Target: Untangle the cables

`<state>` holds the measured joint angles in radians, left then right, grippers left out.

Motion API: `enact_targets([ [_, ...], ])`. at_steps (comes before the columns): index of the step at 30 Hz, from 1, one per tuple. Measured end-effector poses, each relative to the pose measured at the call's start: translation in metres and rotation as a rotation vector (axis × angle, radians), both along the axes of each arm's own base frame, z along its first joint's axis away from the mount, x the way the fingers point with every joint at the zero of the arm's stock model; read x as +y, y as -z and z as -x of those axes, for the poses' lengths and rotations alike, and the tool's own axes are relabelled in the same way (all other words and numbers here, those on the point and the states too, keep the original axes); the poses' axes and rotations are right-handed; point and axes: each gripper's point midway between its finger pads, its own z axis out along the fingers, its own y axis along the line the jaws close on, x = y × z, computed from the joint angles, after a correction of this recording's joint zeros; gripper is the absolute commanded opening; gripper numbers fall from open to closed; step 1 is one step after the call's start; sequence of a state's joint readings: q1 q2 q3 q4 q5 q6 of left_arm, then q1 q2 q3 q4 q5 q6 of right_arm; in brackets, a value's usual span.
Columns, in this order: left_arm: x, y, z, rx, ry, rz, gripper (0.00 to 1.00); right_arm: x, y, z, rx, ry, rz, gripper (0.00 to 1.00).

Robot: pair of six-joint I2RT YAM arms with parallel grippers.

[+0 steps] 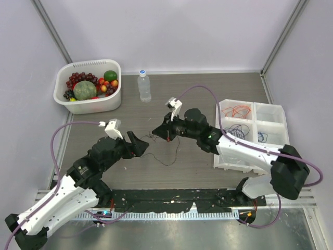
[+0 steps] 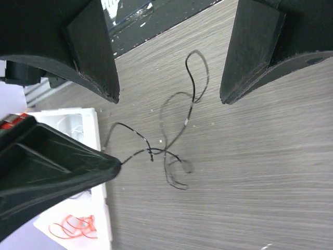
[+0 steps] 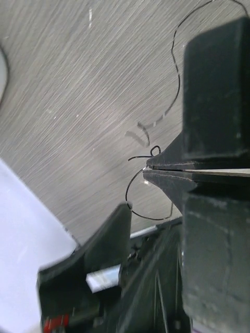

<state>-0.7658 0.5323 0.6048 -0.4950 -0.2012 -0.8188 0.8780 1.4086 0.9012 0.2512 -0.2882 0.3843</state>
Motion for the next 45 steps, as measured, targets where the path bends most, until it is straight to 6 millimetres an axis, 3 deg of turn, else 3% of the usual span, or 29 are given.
enact_targets([
  [2,-0.012,-0.001,-0.001,0.000,0.049,0.010,0.79,-0.005,-0.020,0.005,-0.022,-0.007,-0.036,0.01],
  [3,-0.018,0.001,-0.001,0.011,0.073,0.007,0.70,-0.007,-0.028,0.008,-0.028,-0.011,-0.051,0.01],
  [7,-0.037,0.009,-0.005,0.071,0.145,-0.044,0.55,-0.017,-0.043,0.015,-0.035,-0.015,-0.066,0.01],
  [9,-0.041,0.015,-0.008,0.095,0.159,-0.076,0.41,-0.023,-0.046,0.015,-0.034,-0.006,-0.064,0.01],
  [13,-0.040,0.014,-0.006,0.085,0.175,-0.087,0.03,-0.038,-0.054,0.015,-0.041,0.021,-0.057,0.01],
  [14,-0.039,0.011,-0.005,0.070,0.179,-0.084,0.00,-0.042,-0.055,0.015,-0.047,0.031,-0.050,0.01],
  [24,-0.017,-0.027,-0.012,-0.100,0.137,-0.128,0.00,-0.081,-0.065,0.011,-0.172,0.112,0.115,0.01],
  [30,-0.011,-0.078,-0.014,-0.226,0.146,-0.136,0.00,-0.103,-0.038,-0.009,-0.200,0.283,0.310,0.01],
  [33,-0.010,-0.088,-0.012,-0.256,0.160,-0.153,0.00,-0.115,-0.034,-0.020,-0.200,0.411,0.341,0.01],
  [36,-0.012,-0.079,-0.011,-0.234,0.195,-0.197,0.00,-0.129,-0.049,-0.025,-0.217,0.522,0.273,0.01],
  [40,-0.020,-0.074,-0.012,-0.221,0.237,-0.229,0.00,-0.152,-0.089,-0.024,-0.253,0.649,0.142,0.01],
  [45,-0.030,-0.098,-0.011,-0.277,0.279,-0.193,0.00,-0.163,-0.115,-0.016,-0.275,0.676,0.053,0.01],
])
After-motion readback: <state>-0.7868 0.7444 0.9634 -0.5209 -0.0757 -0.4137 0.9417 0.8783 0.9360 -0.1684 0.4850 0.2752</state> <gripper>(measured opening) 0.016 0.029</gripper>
